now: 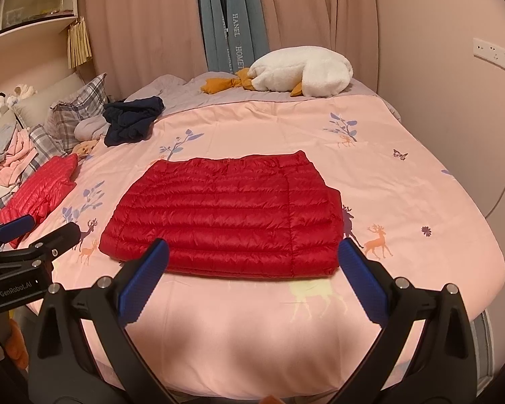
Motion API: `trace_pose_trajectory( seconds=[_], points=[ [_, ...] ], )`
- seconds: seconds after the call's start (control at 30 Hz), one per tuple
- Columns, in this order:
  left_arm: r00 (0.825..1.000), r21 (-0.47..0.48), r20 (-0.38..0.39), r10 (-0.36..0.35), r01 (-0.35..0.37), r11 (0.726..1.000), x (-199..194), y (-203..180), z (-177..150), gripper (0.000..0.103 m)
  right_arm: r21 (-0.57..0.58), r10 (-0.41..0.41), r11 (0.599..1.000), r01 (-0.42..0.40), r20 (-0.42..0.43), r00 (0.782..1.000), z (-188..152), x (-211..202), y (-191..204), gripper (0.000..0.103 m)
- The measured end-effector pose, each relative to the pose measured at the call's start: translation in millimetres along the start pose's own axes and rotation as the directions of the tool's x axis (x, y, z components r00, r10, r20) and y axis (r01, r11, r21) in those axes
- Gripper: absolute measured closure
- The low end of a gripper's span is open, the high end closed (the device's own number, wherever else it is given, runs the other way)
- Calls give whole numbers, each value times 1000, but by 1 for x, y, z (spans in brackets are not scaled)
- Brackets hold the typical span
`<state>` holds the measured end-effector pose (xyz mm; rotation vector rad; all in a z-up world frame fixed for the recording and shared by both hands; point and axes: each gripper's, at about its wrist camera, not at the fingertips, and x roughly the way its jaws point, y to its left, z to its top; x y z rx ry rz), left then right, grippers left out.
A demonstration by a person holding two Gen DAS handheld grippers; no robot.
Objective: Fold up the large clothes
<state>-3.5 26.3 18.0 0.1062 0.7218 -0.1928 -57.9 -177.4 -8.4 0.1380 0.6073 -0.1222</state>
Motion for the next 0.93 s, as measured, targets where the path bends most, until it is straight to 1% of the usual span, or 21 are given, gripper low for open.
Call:
trace_pose_trajectory(
  seconds=[0.93],
  points=[
    [1000, -4, -12, 4, -4, 1000, 6, 1, -1, 1, -1, 11, 1000, -11, -2, 1000, 0, 4, 4, 2]
  ],
)
